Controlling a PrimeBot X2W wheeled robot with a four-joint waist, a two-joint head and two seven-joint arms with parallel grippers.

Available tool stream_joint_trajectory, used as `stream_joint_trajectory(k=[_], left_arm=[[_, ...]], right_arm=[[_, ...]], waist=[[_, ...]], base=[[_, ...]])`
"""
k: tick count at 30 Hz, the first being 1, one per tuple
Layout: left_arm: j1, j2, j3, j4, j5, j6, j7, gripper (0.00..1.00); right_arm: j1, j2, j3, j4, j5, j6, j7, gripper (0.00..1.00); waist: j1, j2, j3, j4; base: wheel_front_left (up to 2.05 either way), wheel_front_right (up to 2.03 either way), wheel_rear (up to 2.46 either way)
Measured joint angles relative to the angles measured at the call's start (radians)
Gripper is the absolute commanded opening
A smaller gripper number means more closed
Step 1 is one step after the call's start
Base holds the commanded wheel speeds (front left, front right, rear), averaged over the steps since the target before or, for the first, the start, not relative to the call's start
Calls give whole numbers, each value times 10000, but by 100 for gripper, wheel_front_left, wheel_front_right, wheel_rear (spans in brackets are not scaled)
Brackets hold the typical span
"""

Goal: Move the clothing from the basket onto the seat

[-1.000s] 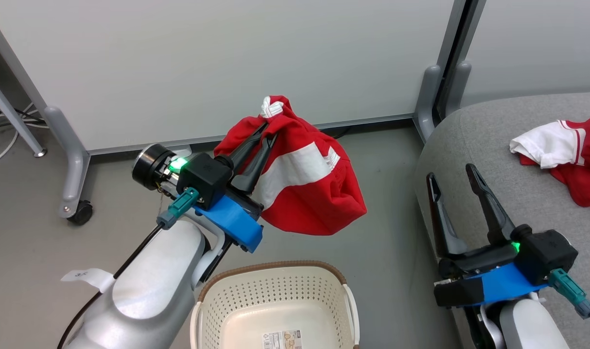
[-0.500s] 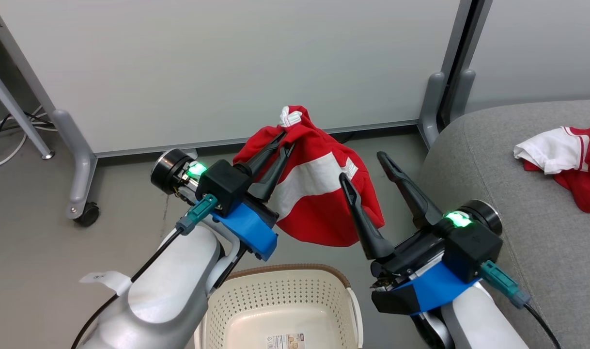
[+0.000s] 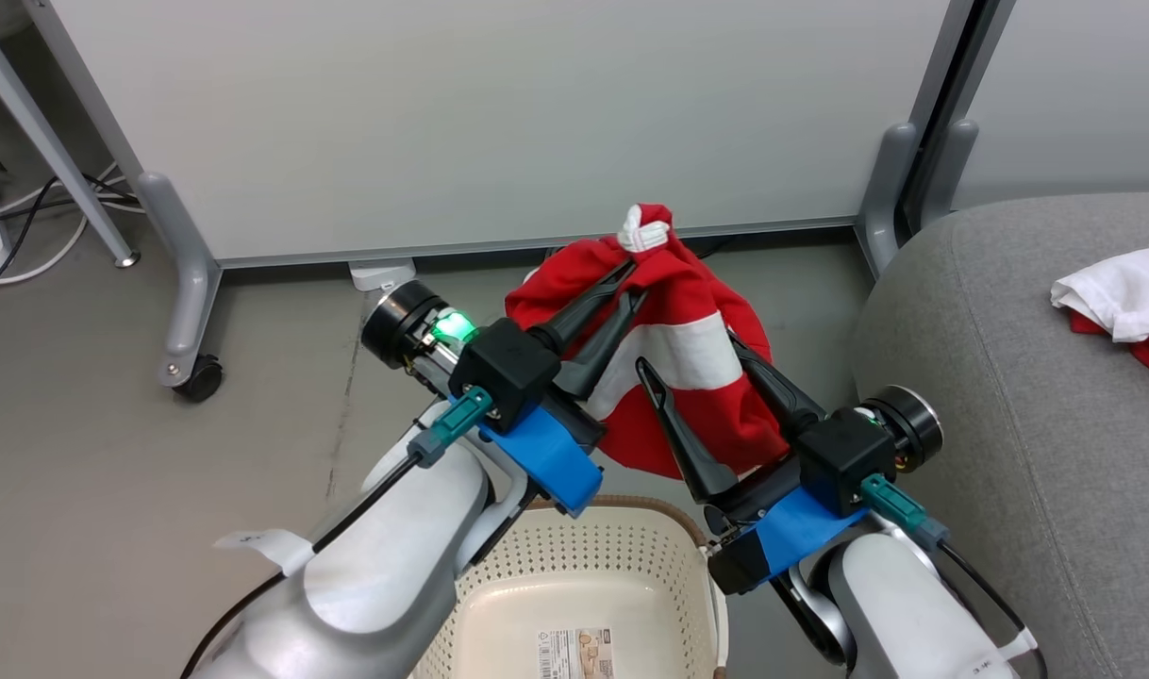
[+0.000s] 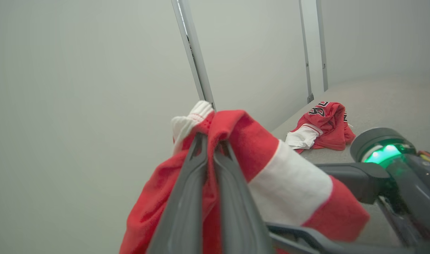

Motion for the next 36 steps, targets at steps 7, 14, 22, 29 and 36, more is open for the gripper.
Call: stream_joint_trajectory(k=[7,14,22,29,36], left_arm=[[-42,-186,-230,-142,0,-2,0,0],[-42,-263,-326,-199,-2,-2,0,0],[-40,-261,-403,-192,-19,-4,0,0],[-37,-257,-422,-155,-36,0,0,13],[-4,-284,-305,-134,-50,4,-10,100]], right_arm=[[-264,0,136,512,173,0,-2,23],[-377,0,178,719,389,0,-2,0],[-372,0,167,752,518,0,-2,0],[-339,0,146,752,633,0,-2,0],[-331,0,144,736,734,0,-2,0]], waist=[[0,0,127,62],[0,0,113,84],[0,0,72,100],[0,0,69,115],[-1,0,62,74]], base=[[0,0,0],[0,0,0],[0,0,0],[0,0,0],[0,0,0]])
